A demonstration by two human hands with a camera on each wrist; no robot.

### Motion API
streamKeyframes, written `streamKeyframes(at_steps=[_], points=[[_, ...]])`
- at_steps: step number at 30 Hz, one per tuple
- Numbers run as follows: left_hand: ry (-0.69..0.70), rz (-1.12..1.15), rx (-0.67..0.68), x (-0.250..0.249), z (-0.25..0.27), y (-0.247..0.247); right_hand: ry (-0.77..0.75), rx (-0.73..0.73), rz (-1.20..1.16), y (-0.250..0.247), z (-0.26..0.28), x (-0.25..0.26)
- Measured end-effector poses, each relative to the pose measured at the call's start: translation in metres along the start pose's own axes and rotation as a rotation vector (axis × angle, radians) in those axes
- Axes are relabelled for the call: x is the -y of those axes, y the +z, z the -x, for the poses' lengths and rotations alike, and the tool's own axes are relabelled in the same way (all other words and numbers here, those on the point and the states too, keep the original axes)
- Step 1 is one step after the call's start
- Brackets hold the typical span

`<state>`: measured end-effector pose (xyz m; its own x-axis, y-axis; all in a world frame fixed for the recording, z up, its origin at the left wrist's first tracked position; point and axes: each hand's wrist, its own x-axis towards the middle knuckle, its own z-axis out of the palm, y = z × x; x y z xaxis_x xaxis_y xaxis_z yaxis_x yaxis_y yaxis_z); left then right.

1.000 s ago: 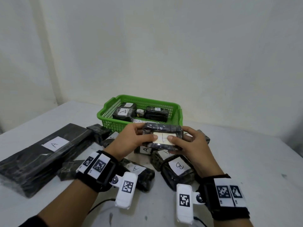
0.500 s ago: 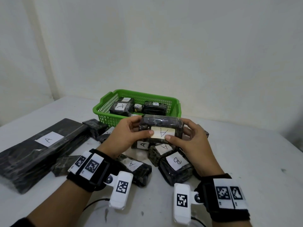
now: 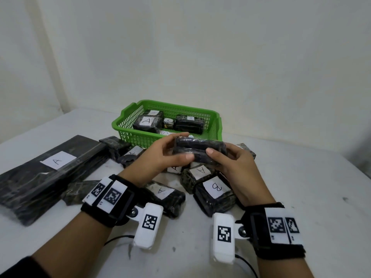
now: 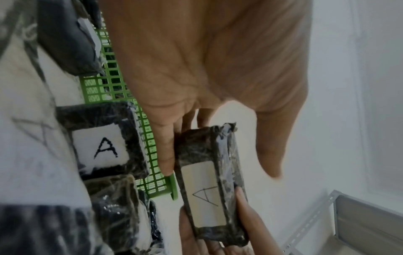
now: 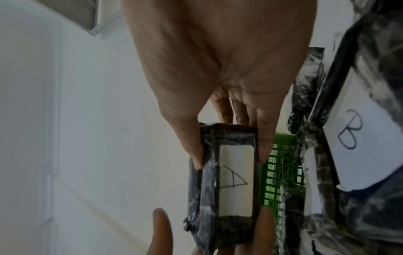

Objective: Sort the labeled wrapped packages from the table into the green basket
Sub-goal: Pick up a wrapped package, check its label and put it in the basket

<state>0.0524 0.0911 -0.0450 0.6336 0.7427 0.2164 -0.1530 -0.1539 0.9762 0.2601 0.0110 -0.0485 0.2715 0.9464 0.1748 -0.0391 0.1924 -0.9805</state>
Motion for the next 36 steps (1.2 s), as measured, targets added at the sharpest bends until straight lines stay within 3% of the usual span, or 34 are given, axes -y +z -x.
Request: streamKeyframes(at_steps=[4, 9, 14, 19, 23, 26, 29, 34, 36], points=[[0.005, -0.004, -0.135, 0.0023, -0.0037, 0.0019, 0.044, 0.017, -0.015, 0.0034, 0.0007, -0.0010], [-0.008, 0.056, -0.081, 0.0016, -0.0024, 0.0003, -0.015, -0.018, 0.005, 0.0025, 0.0019, -0.0025], [0.047, 0.045, -0.117, 0.0005, -0.0026, -0.0032, 0.000, 0.025, -0.092, -0.0011, 0.0044, 0.0009], [0.042, 0.001, -0.108, 0.0001, -0.0021, -0.0025, -0.030, 0.001, -0.042, -0.0040, 0.0028, -0.0025], [0.121, -0.040, -0.125, 0.0009, -0.0021, -0.0035, 0.070, 0.026, -0.163, -0.0011, 0.0038, 0.0024], [0.108, -0.064, -0.057, 0.0014, -0.0015, -0.0047, 0.105, 0.020, -0.200, -0.0007, 0.0043, 0.0039], [0.010, -0.009, 0.032, 0.0029, -0.0012, -0.0048, 0.077, -0.039, -0.158, -0.0011, 0.0040, 0.0002], [0.000, -0.013, -0.126, 0.0045, -0.0045, 0.0038, 0.027, -0.058, -0.096, 0.0002, 0.0043, 0.0016], [0.007, -0.016, -0.102, 0.0059, -0.0040, 0.0044, 0.018, -0.061, -0.073, 0.0032, 0.0049, -0.0002]])
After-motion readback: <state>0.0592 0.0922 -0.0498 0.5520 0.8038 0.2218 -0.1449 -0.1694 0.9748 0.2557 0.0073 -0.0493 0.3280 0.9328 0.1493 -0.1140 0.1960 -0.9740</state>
